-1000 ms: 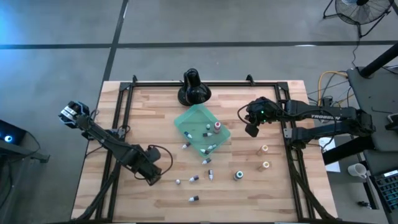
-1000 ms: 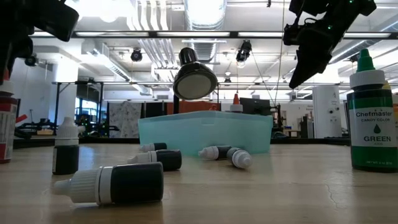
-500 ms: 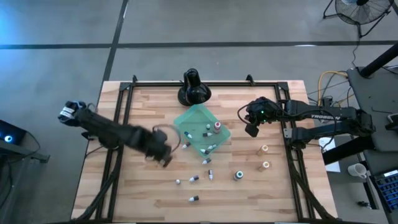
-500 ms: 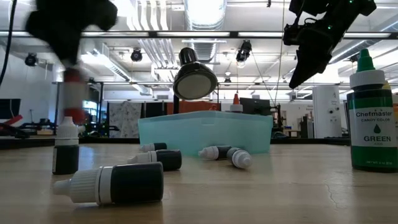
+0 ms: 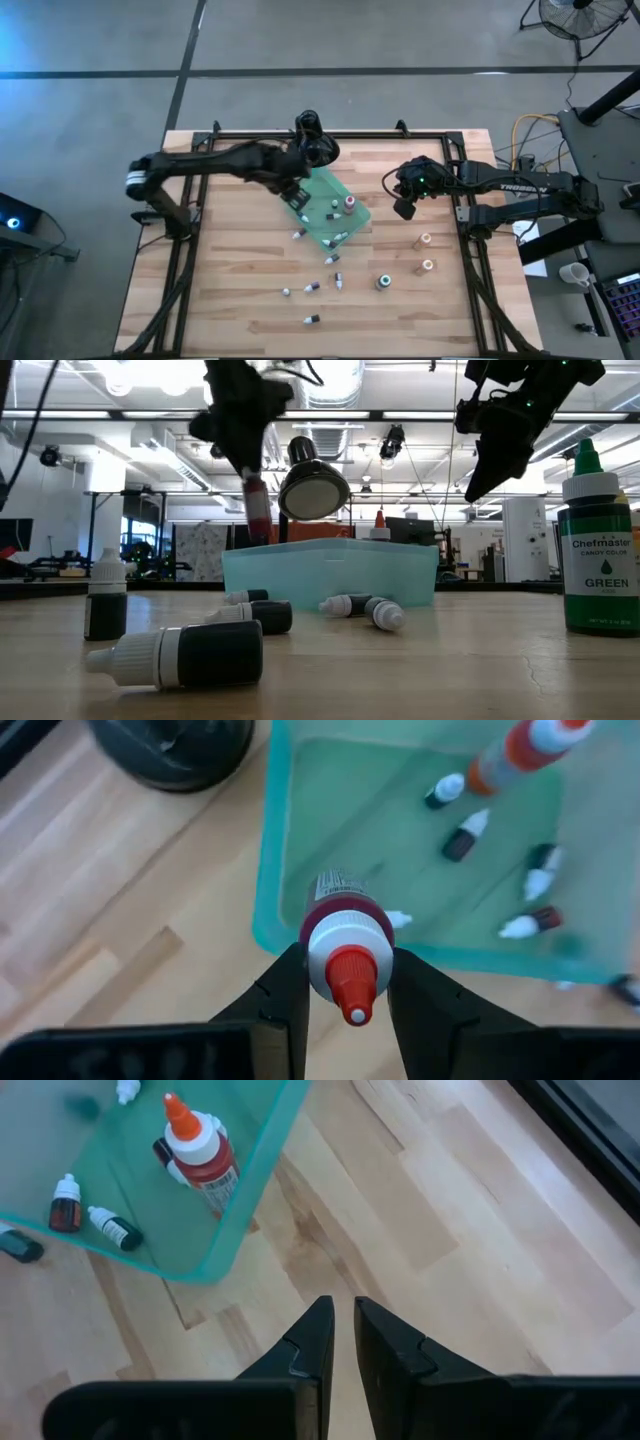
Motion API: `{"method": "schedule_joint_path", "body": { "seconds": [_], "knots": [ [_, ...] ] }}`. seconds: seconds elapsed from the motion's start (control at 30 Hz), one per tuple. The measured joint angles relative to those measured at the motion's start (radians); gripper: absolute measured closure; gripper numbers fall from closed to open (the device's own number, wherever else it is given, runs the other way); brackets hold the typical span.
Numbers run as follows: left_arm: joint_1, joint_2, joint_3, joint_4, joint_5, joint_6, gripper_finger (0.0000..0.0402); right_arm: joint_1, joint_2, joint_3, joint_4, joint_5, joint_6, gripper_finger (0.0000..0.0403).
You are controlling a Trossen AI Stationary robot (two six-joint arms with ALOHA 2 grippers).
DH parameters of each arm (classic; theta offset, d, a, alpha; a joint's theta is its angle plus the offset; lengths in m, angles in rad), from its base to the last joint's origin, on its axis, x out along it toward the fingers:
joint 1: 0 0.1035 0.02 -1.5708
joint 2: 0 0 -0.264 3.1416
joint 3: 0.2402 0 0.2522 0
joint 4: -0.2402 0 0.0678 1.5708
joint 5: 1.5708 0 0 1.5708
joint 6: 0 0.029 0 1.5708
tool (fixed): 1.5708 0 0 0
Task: Pick & Place food coloring
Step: Put the large red coloring bottle into the green bin
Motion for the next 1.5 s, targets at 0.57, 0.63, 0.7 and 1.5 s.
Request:
{"method": "schedule_joint_path", "body": {
  "seconds": [0.57,0.63,0.7,1.5],
  "knots": [
    [0.020,0.141,-0.121,0.155,-0.045,0.144,0.0316,0.000,0.000,0.000,0.000,0.000,0.018,0.0365],
    [0.024,0.137,-0.143,0.147,-0.042,0.128,0.0316,0.000,0.000,0.000,0.000,0.000,0.018,0.0365],
    [0.026,0.136,-0.151,0.149,-0.029,0.121,0.0316,0.000,0.000,0.000,0.000,0.000,0.018,0.0365],
    [-0.022,0.073,-0.012,0.002,-0.061,0.110,0.0230,0.000,0.000,0.000,0.000,0.000,0.010,0.0364]
  ]
}}
